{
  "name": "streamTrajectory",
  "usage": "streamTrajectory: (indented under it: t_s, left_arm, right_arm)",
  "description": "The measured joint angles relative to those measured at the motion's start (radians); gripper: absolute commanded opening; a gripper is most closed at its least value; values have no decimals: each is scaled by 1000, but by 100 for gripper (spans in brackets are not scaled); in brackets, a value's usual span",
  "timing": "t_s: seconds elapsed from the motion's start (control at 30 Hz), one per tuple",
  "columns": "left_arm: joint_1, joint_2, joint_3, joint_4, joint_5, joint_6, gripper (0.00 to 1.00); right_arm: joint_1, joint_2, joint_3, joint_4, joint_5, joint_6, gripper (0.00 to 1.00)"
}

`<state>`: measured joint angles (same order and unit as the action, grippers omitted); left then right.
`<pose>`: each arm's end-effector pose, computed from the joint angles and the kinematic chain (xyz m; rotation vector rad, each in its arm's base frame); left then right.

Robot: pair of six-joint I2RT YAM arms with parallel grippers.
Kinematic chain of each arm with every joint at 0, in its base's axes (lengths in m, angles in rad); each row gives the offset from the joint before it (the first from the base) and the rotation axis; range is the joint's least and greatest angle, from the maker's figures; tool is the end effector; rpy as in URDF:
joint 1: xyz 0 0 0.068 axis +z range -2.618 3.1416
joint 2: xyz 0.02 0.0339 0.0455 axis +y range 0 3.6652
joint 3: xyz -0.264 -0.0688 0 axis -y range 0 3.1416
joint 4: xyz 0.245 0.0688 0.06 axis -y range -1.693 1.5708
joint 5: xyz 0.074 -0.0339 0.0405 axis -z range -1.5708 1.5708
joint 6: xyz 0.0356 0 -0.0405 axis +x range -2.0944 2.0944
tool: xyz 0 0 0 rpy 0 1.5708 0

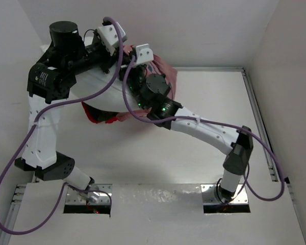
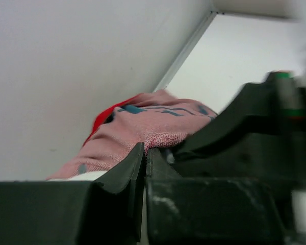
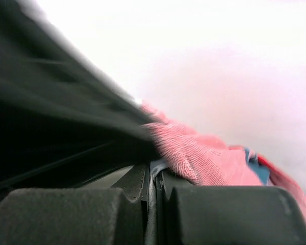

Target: Put the pillow into the pillowcase

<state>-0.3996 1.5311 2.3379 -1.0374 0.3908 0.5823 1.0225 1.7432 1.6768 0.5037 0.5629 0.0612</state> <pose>0.2156 -0.1058 0.5713 1.0778 1.4280 -0.2206 0.2289 0.3383 0.4613 -0.0665 1.2264 0.6292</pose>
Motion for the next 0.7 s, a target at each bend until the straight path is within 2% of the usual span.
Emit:
streamTrajectory:
  t_s: [0.13,0.3,0.43,0.7]
  left_arm:
    - [0,5,41,-26,-46,-22,0]
    - [-11,69,101,-51,-105,-66,0]
    - [-16,96,117,-50,-139,-84,0]
    - [-27,95,124,-63,-227,-90,0]
  right_arm:
    - [-57,97,85,-16,75,-19,0]
    - [-178,104,77,-169,50,74,0]
    - [-209,104,100,-276,32,120,0]
    - [-240,13,-26,-370,149,219,0]
